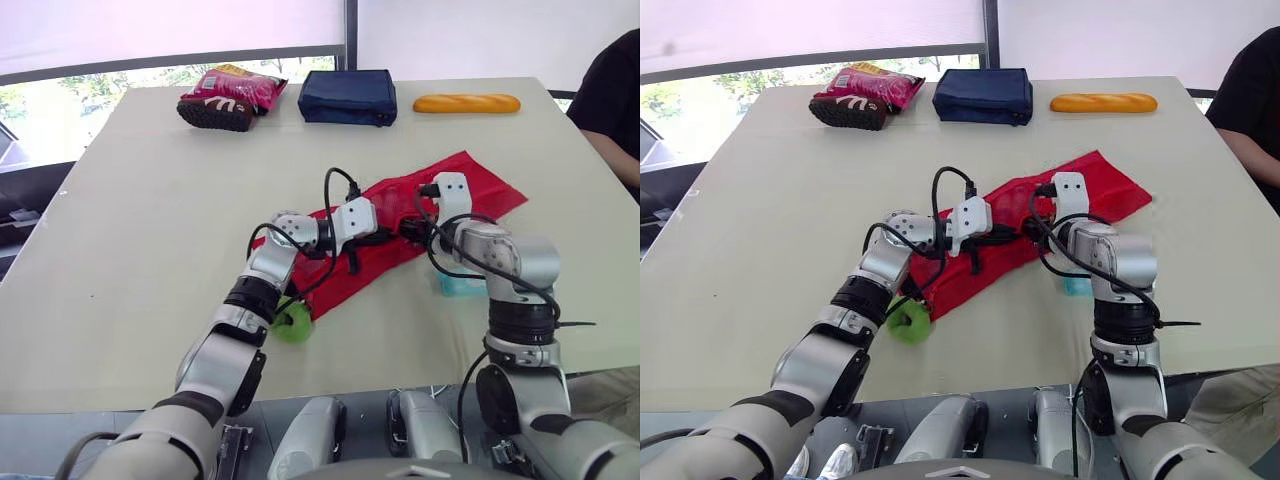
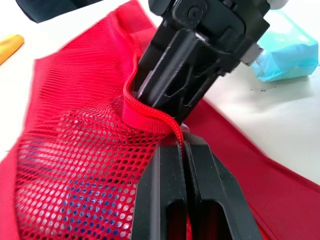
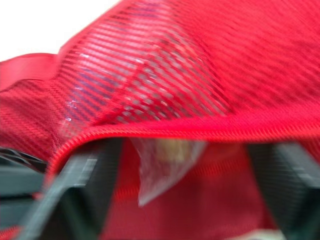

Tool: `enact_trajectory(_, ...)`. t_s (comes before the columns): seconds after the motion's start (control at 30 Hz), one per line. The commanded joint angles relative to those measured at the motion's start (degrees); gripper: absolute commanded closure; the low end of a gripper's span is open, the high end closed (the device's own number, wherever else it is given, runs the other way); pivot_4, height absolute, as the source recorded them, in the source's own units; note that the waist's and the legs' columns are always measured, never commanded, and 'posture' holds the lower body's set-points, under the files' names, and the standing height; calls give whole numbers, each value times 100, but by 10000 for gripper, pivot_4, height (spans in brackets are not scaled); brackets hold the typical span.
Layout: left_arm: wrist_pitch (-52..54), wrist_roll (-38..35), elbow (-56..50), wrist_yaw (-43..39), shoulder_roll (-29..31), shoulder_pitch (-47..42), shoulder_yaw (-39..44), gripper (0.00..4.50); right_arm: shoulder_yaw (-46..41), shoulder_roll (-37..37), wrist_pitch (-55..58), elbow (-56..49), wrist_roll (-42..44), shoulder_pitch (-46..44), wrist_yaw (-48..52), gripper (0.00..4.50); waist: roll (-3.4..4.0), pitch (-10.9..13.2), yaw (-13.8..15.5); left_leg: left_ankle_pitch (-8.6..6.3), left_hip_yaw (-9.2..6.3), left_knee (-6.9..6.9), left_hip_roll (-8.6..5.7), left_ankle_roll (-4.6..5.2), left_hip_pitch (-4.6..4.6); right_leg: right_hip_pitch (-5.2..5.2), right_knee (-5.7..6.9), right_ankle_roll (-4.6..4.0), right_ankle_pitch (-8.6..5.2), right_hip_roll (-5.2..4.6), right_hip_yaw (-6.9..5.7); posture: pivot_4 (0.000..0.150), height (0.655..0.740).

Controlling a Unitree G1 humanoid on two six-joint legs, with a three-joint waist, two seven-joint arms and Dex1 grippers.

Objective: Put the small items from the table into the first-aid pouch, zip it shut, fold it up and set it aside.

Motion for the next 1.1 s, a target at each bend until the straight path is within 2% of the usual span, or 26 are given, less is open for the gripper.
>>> enact_trajectory(0.03, -186, -79, 181, 31, -26, -181, 29, 45000, 305, -294, -142, -539, 259, 90, 366, 415, 0, 0, 1, 0, 0, 0, 0, 0, 0, 0, 0, 0, 0, 0, 0, 1500, 7395)
enact_trajectory(0.3, -410, -115, 870, 91, 51, -546, 164, 45000, 756, -1228, -334, -1250, 553, 644, 1029, 415, 0, 0, 8, 0, 0, 0, 0, 1, 0, 3, -3, 1, 0, 0, -1, 1500, 7395)
enact_trajectory(0.33, -412, -147, 953, 64, 60, -586, 194, 45000, 835, -1400, -569, -1354, 543, 740, 1148, 2720, 0, 0, 9, 0, 0, 0, 0, 1, 0, 3, -3, 1, 0, 0, -2, 1500, 7395)
enact_trajectory(0.4, -425, -214, 1089, -20, 70, -638, 247, 45000, 960, -1660, -925, -1497, 522, 895, 1301, 8914, 0, 0, 10, 0, 0, 0, 0, 1, 0, 3, -4, 1, 0, 0, -2, 1500, 7395)
enact_trajectory(0.43, -437, -233, 1115, -54, 72, -643, 261, 45000, 992, -1723, -992, -1535, 529, 942, 1324, 13495, 0, 0, 10, -1, 0, 1, 0, 1, 0, 3, -4, 1, 0, -1, -1, 1500, 7395)
enact_trajectory(0.63, -68, -818, 1211, -966, 56, -708, 530, 45000, 1624, -2149, -2015, -1432, 66, 1267, 1386, 44673, -1, 0, 7, 0, 0, 0, 2, 1, 1, 4, -5, 1, -1, 1, -2, 1500, 7395)
enact_trajectory(1.1, -132, -890, 1326, -1408, 41, -752, 562, 45000, 1855, -1624, -2679, -582, -236, 1037, 1242, 44673, -2, 1, 17, 0, 0, 2, 1, 1, 0, 5, -5, 1, -1, 1, -2, 1500, 7395)
